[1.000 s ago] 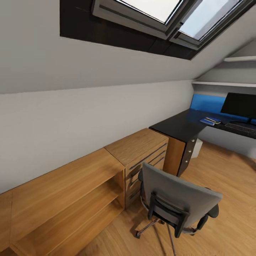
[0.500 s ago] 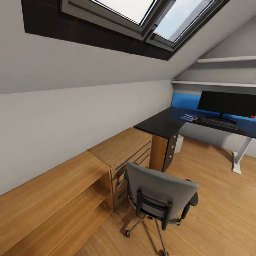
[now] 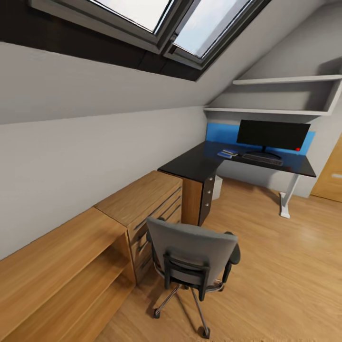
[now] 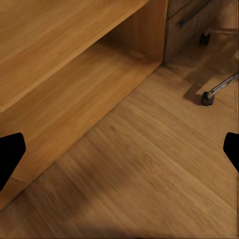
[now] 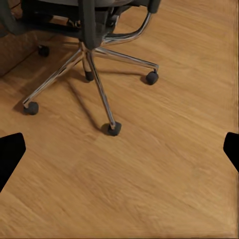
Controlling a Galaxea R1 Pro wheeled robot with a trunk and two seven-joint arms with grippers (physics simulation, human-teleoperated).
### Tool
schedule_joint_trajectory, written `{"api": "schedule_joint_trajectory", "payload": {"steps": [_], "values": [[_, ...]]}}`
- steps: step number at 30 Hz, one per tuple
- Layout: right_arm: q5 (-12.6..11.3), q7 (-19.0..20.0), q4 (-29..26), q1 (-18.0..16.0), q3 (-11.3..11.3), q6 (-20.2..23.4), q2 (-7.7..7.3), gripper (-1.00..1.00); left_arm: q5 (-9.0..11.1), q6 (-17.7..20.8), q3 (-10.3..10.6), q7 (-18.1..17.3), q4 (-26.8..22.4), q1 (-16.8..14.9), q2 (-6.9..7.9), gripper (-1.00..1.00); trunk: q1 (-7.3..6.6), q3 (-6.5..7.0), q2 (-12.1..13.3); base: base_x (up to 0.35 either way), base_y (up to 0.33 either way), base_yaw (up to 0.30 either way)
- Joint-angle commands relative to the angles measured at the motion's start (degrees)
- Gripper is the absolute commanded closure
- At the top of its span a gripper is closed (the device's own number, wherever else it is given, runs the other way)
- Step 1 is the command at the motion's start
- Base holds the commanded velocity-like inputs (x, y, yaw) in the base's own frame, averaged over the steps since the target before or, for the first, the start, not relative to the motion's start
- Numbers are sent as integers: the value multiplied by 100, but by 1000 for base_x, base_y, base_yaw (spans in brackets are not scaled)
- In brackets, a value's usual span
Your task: In the bedroom, organize the workspace by keeping the computer under the desk, ensuring the monitor is on the desk, placing the keyboard on the desk next to the monitor, placing the mouse on the desk next to the keyboard, moving the folder from the swivel chair onto the desk next to the mouse, stacking the notebook on top of the folder with the pen on top of the notebook, and positioning the swivel chair next to the desk.
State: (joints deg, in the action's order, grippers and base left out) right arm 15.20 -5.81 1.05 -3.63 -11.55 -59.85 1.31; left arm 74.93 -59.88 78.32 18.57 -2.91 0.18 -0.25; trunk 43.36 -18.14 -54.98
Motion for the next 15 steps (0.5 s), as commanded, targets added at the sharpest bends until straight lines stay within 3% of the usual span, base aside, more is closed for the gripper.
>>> {"api": "schedule_joint_trajectory", "payload": {"steps": [1, 8, 15], "values": [[62, -58, 11, -7, -13, -15, 1, -100, 4, -12, 49, 56, -8, -1, 1, -100, 1, -5, -4, 0, 0, -300], [62, -60, 13, -7, -13, -15, 1, -100, 4, -12, 51, 54, -8, -2, -3, -100, 1, -5, -4, 36, 0, -300], [62, -59, 13, -7, -8, 17, 1, -100, 4, -12, 51, 42, -8, -1, -3, -100, 1, -5, -4, 150, 74, -300]]}}
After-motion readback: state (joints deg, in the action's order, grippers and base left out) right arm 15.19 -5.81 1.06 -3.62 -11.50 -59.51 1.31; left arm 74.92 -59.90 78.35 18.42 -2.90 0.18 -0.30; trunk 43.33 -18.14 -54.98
